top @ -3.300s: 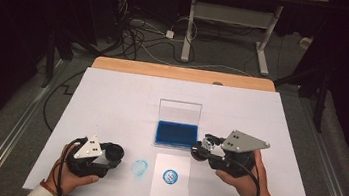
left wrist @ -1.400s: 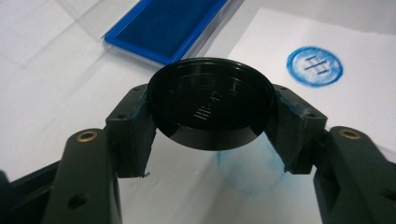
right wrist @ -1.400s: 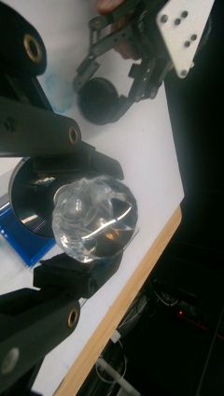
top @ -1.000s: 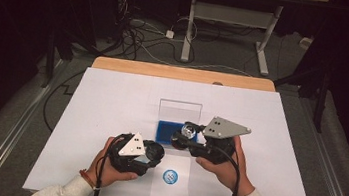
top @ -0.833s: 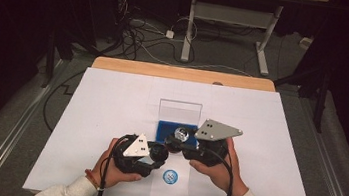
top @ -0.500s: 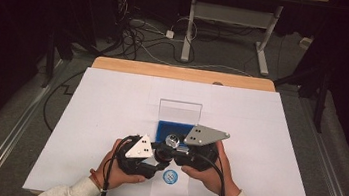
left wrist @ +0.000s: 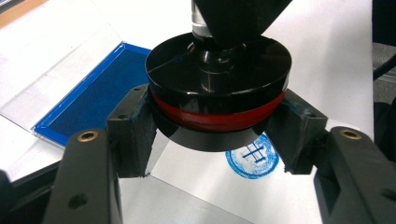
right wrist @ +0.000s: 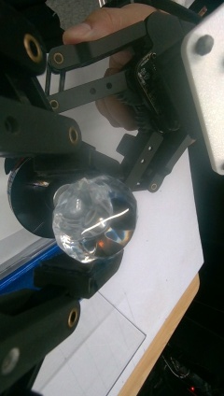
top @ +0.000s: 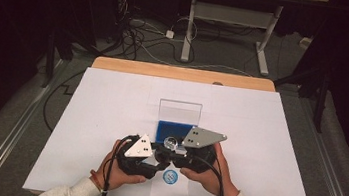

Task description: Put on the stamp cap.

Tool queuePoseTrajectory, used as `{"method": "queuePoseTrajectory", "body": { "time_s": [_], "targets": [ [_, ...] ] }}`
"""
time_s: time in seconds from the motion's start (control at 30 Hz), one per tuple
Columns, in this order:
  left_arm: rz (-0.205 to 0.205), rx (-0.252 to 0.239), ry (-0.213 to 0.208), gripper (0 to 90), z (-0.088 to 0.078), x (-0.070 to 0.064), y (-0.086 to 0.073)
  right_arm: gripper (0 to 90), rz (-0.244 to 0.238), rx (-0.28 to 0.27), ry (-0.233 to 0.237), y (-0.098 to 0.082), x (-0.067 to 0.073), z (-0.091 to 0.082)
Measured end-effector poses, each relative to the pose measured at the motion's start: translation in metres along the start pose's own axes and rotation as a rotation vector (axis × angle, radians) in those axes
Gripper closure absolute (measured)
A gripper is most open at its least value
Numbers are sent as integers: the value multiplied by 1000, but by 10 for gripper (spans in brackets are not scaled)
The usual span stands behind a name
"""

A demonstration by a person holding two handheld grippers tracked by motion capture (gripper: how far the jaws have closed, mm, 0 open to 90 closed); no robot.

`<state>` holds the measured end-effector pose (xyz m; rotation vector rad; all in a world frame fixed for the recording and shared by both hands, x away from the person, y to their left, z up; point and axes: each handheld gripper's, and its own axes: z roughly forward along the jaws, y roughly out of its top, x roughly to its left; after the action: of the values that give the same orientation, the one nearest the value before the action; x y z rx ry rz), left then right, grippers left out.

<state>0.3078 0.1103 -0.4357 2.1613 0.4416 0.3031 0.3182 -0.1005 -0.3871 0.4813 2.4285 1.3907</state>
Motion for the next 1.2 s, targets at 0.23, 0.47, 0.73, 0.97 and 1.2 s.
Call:
{"method": "queuePoseTrajectory", "body": {
  "time_s": [0.23,0.47,0.73,0.97,1.2],
  "targets": [
    [-26,-18,-19,367,0,1,-2,572,-14,-21,1,-1,1,-1],
    [-47,-27,-25,367,1,3,-3,572,-33,-42,-12,-2,3,0],
    [-50,-22,-14,367,0,3,-4,572,-53,-19,-28,-5,3,2],
    [-28,1,16,367,0,1,-3,572,-53,-14,-17,-7,3,4],
    [3,39,29,368,5,-3,-5,573,-67,-12,-38,-14,9,10]
  ]
}}
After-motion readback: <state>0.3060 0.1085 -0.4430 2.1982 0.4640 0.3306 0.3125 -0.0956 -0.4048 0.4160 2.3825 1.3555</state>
